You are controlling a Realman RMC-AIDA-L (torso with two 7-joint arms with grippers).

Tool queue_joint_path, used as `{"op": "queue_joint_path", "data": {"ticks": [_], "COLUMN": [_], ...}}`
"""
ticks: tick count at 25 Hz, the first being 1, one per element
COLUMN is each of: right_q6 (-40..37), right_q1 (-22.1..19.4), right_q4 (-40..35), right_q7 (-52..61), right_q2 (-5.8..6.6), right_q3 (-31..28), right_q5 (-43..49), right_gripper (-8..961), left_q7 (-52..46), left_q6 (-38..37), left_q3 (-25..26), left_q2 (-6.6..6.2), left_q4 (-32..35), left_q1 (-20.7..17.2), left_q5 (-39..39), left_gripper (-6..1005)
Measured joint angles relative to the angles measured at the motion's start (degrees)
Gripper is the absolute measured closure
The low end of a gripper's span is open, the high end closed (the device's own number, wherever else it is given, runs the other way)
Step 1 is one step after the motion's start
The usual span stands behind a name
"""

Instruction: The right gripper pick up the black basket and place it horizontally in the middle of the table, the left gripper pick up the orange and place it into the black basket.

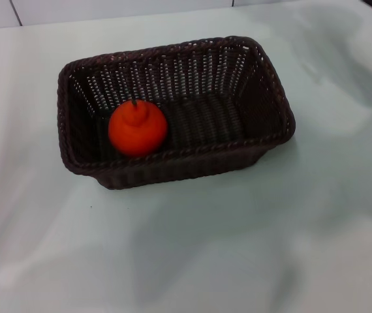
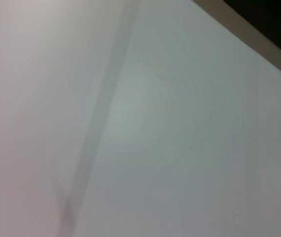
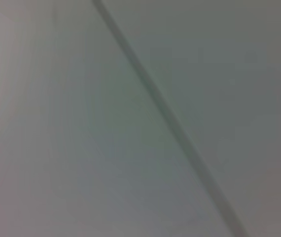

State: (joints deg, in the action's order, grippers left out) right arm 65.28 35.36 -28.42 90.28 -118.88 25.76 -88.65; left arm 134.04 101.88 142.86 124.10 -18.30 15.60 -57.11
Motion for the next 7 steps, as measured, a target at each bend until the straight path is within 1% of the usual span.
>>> {"op": "queue_joint_path", "data": {"ticks": [1,2,3,4,6,7], "right_q6": [-1.1,-1.8,-2.3,-2.5,-2.8,-3.0], "right_q1": [-0.2,-0.4,-0.5,-0.5,-0.5,-0.4], "right_q4": [0.8,1.9,3.2,4.2,5.9,6.3], "right_q7": [-4.2,-8.6,-13.3,-17.4,-26.2,-29.1], "right_q2": [-0.19,-0.31,-0.29,-0.27,-0.22,-0.23], "right_q3": [-0.2,-0.4,-0.7,-0.9,-1.6,-1.8], "right_q5": [-3.1,-6.3,-9.6,-12.3,-17.7,-19.5], "right_gripper": [124,124,124,124,124,124], "left_q7": [0.5,0.5,0.6,1.3,1.6,1.6], "left_q6": [1.9,1.9,2.4,2.7,2.9,2.9], "left_q3": [3.8,3.8,5.0,8.0,9.9,9.9], "left_q2": [0.00,0.00,0.00,0.00,-0.04,-0.04], "left_q4": [1.6,1.6,2.0,3.0,3.4,3.4], "left_q1": [-1.9,-1.9,-2.5,-4.7,-6.3,-6.3], "left_q5": [1.4,1.4,1.8,2.2,2.2,2.2], "left_gripper": [162,162,162,162,162,162]}}
